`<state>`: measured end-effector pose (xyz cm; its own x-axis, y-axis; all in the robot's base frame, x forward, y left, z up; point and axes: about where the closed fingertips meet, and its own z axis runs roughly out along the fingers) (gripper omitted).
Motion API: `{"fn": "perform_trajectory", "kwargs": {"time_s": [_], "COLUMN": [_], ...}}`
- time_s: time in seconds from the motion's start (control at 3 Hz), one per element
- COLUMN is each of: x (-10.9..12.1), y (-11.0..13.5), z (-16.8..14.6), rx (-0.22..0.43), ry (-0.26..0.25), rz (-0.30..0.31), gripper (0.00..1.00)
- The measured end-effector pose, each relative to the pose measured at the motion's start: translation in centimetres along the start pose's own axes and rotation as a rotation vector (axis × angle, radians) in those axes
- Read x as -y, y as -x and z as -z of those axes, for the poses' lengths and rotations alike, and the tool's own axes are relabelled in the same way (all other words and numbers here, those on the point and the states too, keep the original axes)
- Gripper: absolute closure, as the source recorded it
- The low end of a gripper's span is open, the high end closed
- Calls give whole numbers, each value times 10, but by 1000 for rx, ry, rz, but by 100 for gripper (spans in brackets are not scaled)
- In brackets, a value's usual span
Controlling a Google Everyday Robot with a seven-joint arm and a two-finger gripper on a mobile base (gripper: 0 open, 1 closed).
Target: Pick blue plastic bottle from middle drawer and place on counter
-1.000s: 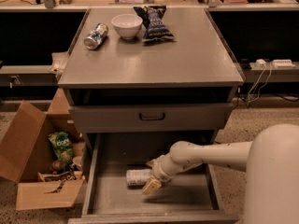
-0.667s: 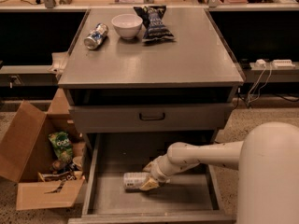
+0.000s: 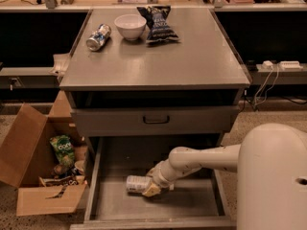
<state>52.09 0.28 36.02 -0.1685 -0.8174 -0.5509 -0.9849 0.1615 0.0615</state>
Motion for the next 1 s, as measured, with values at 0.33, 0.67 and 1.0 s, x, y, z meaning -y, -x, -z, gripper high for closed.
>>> {"fn": "perform_trajectory", "kwargs": {"time_s": [0.33,0.67,1.0], "x": [-2,-22,-30], "y": [5,58,72], "z": [31,120,184], "rx": [43,190,287], "ry": [-47,-139,-215], "rz": [35,202,286], "gripper": [100,100,100]}}
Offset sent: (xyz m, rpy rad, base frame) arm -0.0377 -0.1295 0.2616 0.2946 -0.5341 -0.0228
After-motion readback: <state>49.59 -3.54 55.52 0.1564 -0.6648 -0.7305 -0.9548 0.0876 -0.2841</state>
